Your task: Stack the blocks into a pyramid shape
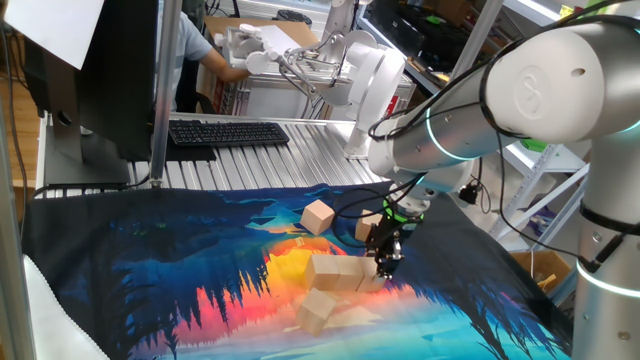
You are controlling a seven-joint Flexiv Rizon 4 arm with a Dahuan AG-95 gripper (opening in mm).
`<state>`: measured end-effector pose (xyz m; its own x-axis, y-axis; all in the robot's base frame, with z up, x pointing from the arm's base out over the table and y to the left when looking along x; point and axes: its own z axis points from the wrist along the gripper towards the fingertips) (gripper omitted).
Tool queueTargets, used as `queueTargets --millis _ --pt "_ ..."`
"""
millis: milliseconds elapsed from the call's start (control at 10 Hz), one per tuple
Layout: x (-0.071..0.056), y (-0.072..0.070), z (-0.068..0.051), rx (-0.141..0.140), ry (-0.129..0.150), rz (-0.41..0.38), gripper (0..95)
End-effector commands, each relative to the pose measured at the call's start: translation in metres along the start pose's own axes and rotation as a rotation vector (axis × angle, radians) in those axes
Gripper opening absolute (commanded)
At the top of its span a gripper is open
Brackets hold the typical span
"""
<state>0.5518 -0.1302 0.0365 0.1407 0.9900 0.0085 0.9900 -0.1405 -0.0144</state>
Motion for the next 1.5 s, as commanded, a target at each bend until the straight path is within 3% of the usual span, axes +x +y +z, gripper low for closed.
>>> queueTargets --millis 100,1500 --pt "-0.001 0.0039 -0.0008 0.003 -0.008 -0.007 0.0" --pt "-0.0009 0.0021 0.0015 0.003 0.006 0.004 0.0"
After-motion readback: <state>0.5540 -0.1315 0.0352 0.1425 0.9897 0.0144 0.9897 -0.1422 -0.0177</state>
